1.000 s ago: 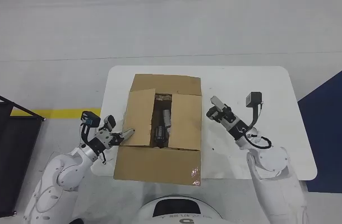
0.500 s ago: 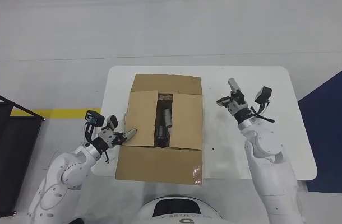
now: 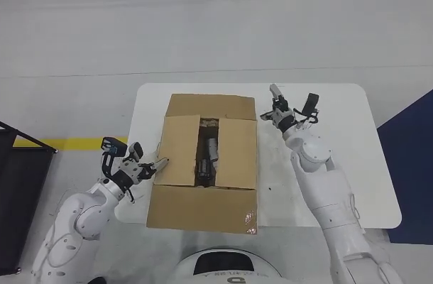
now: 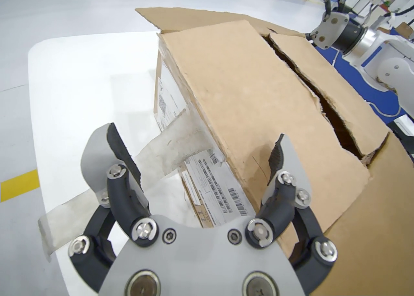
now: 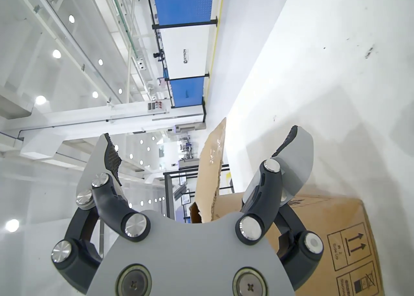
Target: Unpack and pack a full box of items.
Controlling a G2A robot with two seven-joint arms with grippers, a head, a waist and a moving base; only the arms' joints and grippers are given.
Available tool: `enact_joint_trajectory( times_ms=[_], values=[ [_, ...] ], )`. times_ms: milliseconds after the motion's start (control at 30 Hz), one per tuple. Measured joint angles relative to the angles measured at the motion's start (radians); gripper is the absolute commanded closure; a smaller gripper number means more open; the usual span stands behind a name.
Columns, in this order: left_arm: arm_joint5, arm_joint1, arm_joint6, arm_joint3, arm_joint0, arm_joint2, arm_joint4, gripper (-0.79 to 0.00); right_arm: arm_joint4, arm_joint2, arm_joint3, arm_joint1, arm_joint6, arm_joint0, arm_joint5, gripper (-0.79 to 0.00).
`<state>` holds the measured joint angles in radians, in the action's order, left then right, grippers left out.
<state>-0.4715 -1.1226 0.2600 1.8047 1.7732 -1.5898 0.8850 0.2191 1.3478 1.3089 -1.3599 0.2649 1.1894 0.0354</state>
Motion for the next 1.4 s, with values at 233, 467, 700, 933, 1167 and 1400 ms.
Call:
enact_joint_trajectory(
  times_ms=[233, 467, 700, 933, 1167, 1400],
  values=[
    [0.024, 0.002, 0.023, -0.001, -0.002, -0.008, -0.004, -0.785, 0.142, 0.008, -0.014, -0.004, 0.134, -0.012, -0.084, -0.785],
    [0.017, 0.004, 0.030, -0.003, -0.005, -0.004, -0.006, -0.785, 0.340, 0.061, 0.002, 0.002, 0.335, 0.023, -0.191, -0.785],
    [0.027, 0.006, 0.007, -0.010, -0.006, -0.019, -0.028, -0.785, 0.358, 0.078, 0.024, 0.018, 0.546, 0.047, -0.202, -0.785],
    [0.016, 0.010, 0.002, -0.020, -0.005, -0.078, -0.098, -0.785, 0.236, 0.045, 0.053, 0.032, 0.608, 0.041, -0.139, -0.785],
    [-0.165, 0.028, 0.023, -0.056, 0.018, -0.178, -0.172, -0.785, 0.117, 0.002, 0.119, 0.044, 0.672, 0.039, -0.110, -0.785],
    [-0.416, 0.050, 0.061, -0.088, 0.047, -0.273, -0.176, -0.785, -0.006, -0.049, 0.175, 0.056, 0.726, 0.021, -0.045, -0.785]
  ],
)
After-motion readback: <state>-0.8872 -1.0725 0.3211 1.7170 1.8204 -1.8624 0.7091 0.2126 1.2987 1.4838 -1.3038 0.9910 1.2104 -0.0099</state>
